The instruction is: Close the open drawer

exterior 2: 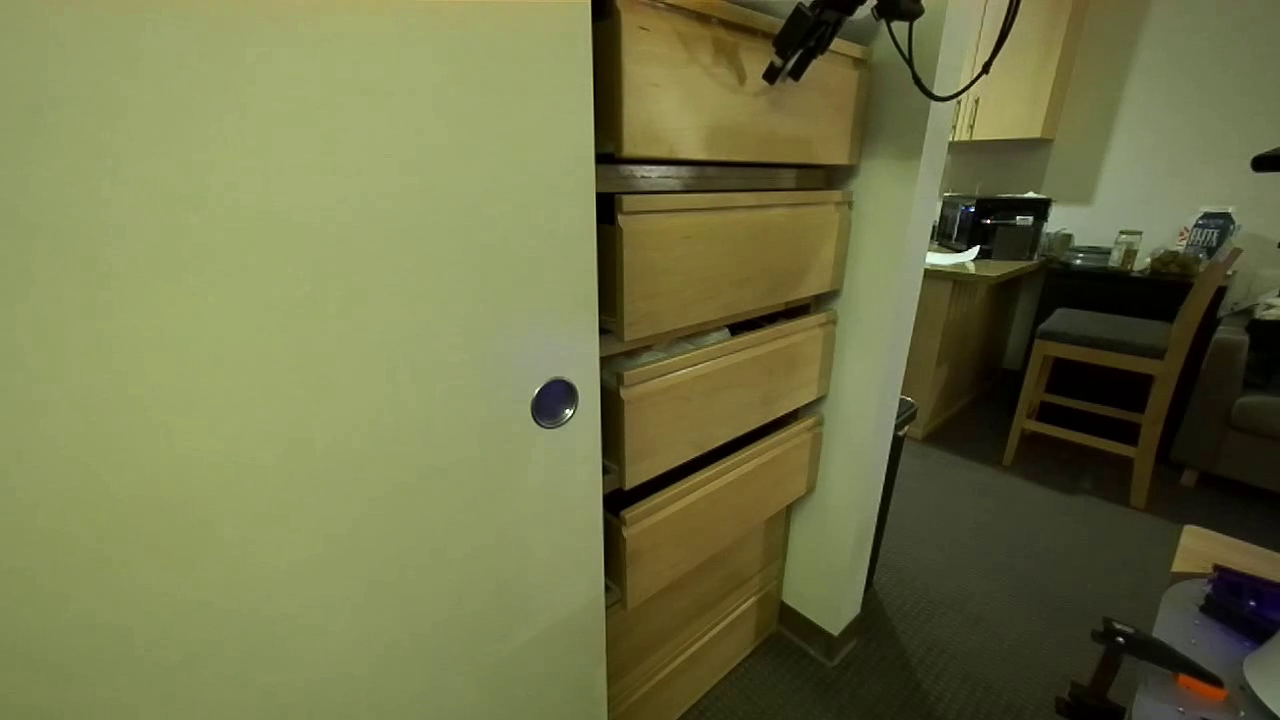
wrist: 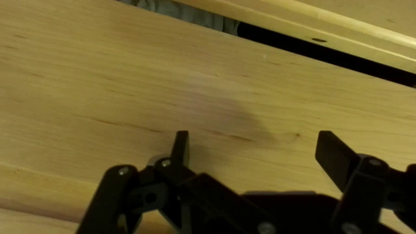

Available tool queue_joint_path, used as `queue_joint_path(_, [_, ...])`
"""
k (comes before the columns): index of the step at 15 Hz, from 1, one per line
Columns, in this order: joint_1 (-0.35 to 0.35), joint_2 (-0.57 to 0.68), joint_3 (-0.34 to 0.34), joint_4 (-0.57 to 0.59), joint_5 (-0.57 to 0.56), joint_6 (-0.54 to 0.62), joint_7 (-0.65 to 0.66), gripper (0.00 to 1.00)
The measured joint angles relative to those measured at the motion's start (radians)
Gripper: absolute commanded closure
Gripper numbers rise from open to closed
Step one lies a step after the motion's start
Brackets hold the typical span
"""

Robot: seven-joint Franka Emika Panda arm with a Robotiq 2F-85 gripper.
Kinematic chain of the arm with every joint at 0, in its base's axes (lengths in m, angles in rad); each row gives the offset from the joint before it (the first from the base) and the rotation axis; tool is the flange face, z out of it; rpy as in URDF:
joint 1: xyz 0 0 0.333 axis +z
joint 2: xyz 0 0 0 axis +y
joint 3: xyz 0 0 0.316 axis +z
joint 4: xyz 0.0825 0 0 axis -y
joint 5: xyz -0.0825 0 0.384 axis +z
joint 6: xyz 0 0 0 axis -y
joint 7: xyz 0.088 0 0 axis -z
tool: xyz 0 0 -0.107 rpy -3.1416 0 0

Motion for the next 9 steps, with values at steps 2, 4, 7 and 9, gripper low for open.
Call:
queue_joint_path(2, [-0.02, 0.053, 0.017, 0.069, 0.0, -0.013, 0.0, 0.0])
queue_joint_path(4, [-0.03, 0.098, 0.026, 0.13, 0.0, -0.025, 0.0, 0.0])
queue_joint_path(7, [-0.029, 0.16, 0.026, 0.22, 0.0, -0.025, 0.0, 0.0])
queue_joint_path(9, [-0.029, 0.197, 0.026, 0.278, 0.0, -0.027, 0.0, 0.0])
